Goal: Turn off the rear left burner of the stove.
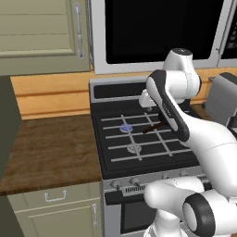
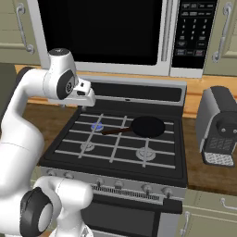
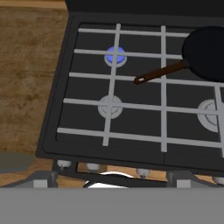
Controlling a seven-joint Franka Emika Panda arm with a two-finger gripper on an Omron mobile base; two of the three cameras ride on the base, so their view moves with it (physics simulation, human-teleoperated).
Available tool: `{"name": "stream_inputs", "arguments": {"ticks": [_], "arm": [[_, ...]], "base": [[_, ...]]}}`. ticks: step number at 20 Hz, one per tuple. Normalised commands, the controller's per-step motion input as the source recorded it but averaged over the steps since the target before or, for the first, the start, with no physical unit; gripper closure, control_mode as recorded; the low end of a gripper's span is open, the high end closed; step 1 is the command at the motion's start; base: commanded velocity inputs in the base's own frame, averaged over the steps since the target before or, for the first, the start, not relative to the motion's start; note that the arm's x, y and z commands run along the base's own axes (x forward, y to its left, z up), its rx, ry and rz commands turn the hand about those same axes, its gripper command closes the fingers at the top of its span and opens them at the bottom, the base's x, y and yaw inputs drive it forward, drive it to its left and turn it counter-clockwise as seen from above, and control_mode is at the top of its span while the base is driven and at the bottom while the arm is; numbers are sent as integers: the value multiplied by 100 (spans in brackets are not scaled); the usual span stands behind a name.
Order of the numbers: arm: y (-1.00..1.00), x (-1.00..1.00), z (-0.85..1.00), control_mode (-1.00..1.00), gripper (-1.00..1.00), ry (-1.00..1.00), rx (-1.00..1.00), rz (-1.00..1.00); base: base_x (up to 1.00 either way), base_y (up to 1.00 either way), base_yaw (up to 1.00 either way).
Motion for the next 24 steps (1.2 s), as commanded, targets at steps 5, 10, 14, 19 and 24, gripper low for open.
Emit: {"name": "stream_inputs", "arguments": {"ticks": [5,10,14,19,24], "arm": [[-13,-31,0,-100,-100,0,0,0],[-43,-24,0,-100,-100,0,0,0],[-52,-17,0,-100,-100,0,0,0],[-4,0,0,-100,-100,0,0,0],[0,0,0,-100,-100,0,0,0]], "base": [[0,0,0],[0,0,0],[0,0,0],[0,0,0],[0,0,0]]}}
